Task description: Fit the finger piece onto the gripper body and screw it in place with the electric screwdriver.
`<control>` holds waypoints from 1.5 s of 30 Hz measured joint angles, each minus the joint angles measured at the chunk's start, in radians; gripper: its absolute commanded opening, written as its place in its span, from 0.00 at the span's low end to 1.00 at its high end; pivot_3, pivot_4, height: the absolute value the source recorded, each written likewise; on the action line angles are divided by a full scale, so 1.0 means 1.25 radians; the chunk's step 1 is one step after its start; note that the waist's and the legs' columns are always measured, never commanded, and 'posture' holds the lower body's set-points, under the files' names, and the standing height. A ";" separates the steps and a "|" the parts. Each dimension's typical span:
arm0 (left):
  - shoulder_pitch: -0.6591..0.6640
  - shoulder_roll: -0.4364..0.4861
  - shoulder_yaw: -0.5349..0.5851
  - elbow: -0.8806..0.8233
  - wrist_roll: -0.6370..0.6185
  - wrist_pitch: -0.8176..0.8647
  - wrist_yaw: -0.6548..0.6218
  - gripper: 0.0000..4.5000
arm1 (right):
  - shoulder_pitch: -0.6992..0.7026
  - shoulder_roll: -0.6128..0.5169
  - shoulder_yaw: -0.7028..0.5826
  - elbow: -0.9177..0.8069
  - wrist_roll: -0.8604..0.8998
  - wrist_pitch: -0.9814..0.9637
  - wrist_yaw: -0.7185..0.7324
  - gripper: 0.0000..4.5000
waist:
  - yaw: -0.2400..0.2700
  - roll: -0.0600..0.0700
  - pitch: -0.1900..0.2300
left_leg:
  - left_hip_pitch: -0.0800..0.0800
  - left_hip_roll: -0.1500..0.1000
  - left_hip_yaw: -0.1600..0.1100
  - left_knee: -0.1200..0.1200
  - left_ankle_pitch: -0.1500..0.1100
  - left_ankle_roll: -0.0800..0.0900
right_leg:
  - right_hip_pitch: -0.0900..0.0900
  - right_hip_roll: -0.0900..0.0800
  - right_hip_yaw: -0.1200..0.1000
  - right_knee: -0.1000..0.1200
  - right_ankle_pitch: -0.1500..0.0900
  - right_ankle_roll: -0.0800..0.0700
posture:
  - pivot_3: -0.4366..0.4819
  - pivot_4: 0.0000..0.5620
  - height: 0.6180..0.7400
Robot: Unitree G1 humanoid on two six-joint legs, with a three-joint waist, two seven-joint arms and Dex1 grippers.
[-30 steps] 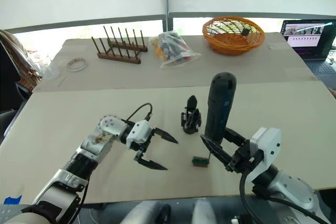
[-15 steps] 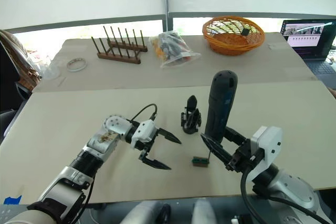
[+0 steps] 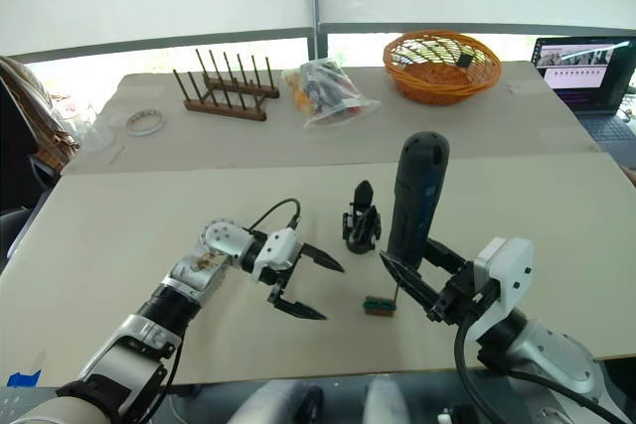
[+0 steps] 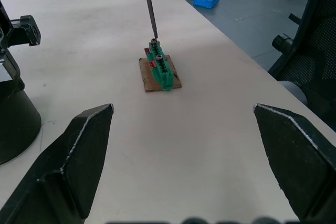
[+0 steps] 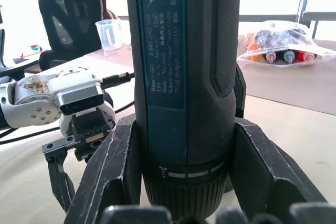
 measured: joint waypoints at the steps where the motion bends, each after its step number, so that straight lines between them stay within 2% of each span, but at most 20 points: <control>1: 0.000 -0.002 0.000 0.001 0.001 -0.003 0.001 1.00 | 0.000 0.000 0.000 0.000 0.000 0.000 0.000 0.43 | 0.000 0.000 0.000 | 0.000 0.000 0.000 0.000 0.000 0.000 | 0.000 0.000 0.000 0.000 0.000 0.000 | 0.48 0.27 1.00; 45: -0.003 -0.008 -0.002 0.000 0.007 -0.012 0.011 1.00 | -0.011 -0.016 0.025 0.023 0.006 0.000 -0.002 0.43 | 0.000 0.000 0.000 | 0.000 0.000 0.000 0.000 0.000 0.000 | 0.000 0.000 0.000 0.000 0.000 0.000 | 0.48 0.27 1.00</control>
